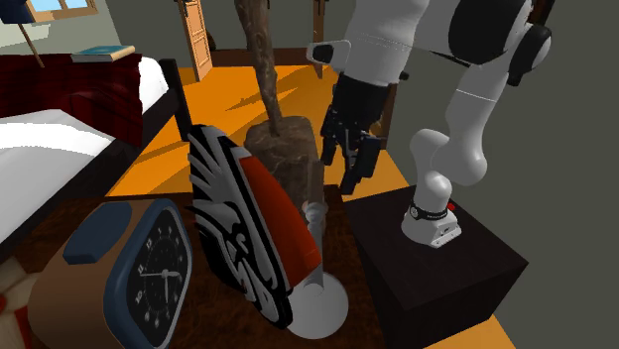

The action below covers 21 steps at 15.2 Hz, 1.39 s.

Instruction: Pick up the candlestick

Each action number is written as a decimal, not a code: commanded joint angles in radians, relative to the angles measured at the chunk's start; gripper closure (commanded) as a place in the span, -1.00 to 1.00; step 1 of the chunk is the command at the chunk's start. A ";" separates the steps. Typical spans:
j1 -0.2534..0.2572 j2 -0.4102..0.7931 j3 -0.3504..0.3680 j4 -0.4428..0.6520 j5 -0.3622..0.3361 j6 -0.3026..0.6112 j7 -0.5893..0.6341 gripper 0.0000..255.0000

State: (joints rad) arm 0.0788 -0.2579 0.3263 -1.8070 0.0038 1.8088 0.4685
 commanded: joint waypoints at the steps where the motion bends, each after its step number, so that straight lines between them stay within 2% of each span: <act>1: 0.005 0.053 0.028 0.080 -0.026 -0.001 0.031 -1.00; 7: 0.039 0.228 0.112 0.332 -0.146 -0.019 0.130 -1.00; 8: 0.041 0.231 0.113 0.336 -0.148 -0.020 0.131 -1.00; 15: 0.036 0.189 0.103 0.185 -0.130 0.094 0.133 -1.00; 17: 0.036 0.189 0.103 0.185 -0.130 0.094 0.133 -1.00; 18: 0.036 0.188 0.103 0.185 -0.130 0.094 0.132 1.00; 21: 0.035 0.189 0.103 0.186 -0.129 0.093 0.131 1.00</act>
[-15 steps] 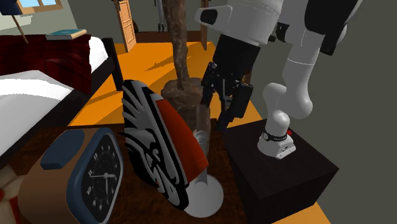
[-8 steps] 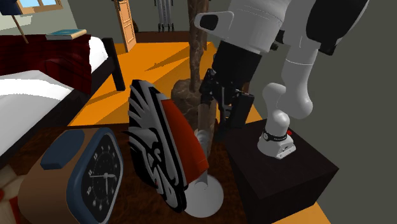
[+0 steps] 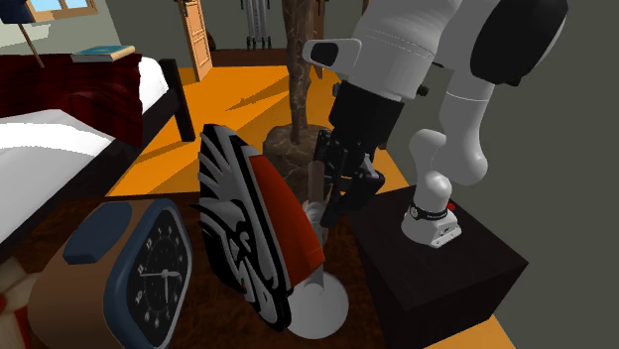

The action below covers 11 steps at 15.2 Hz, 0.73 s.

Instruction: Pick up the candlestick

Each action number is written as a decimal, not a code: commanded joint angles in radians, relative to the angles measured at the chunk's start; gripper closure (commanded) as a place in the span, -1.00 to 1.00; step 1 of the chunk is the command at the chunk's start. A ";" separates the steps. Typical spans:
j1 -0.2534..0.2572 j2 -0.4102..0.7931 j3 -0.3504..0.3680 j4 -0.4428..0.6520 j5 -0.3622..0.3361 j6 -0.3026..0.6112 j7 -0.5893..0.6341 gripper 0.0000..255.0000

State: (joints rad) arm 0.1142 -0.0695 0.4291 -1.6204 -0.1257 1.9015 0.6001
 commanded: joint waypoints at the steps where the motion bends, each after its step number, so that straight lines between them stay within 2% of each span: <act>1: 0.000 0.000 0.000 -0.001 0.000 0.000 0.000 1.00; 6: 0.000 0.001 0.001 -0.002 -0.001 0.001 0.001 1.00; 11: 0.003 0.026 0.006 0.095 -0.011 -0.073 0.000 1.00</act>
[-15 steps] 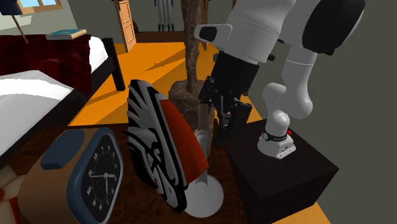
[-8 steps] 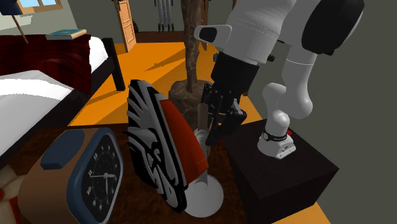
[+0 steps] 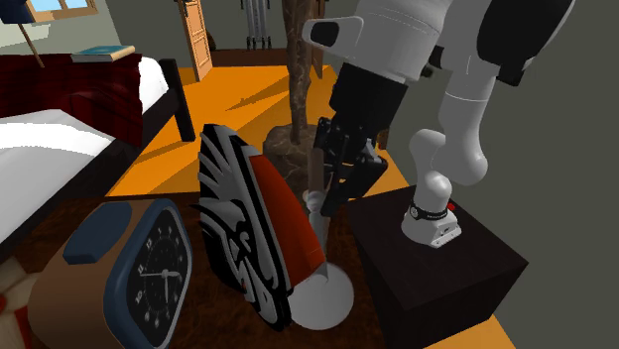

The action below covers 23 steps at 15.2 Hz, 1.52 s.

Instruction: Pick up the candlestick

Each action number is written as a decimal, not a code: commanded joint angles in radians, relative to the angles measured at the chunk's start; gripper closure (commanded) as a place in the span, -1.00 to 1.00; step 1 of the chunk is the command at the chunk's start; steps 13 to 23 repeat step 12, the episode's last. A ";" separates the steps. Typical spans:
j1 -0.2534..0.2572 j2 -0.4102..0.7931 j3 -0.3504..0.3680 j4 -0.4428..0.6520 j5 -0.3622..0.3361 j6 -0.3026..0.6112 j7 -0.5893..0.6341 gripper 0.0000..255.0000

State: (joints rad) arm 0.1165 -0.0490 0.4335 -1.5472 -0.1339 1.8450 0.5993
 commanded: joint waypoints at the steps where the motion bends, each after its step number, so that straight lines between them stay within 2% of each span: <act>1: 0.002 0.012 0.003 0.043 -0.005 -0.032 0.001 1.00; 10: 0.018 0.087 0.020 0.257 -0.044 -0.180 0.004 1.00; 23: 0.019 0.089 0.020 0.261 -0.045 -0.183 0.004 1.00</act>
